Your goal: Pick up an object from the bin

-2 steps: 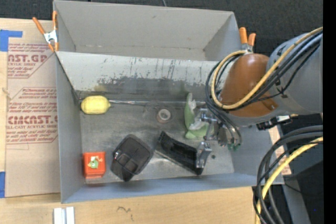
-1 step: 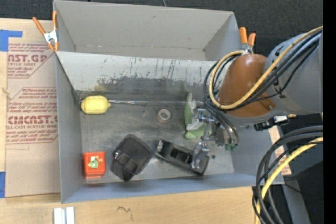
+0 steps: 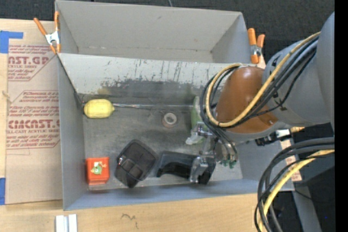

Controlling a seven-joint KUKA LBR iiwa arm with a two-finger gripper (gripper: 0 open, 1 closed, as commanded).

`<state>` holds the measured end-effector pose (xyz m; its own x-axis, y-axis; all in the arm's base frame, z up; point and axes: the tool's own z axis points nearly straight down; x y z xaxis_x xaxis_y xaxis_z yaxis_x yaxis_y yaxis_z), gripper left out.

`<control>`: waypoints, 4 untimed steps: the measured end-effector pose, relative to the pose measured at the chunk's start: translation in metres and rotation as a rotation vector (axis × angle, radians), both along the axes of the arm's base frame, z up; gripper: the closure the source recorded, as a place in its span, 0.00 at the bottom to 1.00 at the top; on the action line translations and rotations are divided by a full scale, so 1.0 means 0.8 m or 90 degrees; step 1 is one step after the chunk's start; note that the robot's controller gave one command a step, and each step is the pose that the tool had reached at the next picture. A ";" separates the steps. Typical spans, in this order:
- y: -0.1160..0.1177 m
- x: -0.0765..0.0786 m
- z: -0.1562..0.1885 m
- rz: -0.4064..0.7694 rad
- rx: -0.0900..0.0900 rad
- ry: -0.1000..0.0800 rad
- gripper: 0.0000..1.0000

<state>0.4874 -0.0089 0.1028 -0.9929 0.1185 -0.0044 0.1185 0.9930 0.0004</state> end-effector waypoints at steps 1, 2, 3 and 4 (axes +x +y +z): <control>0.022 -0.004 -0.028 -0.046 -0.001 0.001 0.00; 0.022 0.005 -0.027 -0.180 0.005 -0.019 1.00; 0.022 0.005 -0.027 -0.180 0.005 -0.019 1.00; 0.022 0.003 -0.025 -0.180 0.004 -0.014 1.00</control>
Offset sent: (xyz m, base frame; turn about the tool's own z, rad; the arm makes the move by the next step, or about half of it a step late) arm -0.0069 0.0151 -0.0328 0.2865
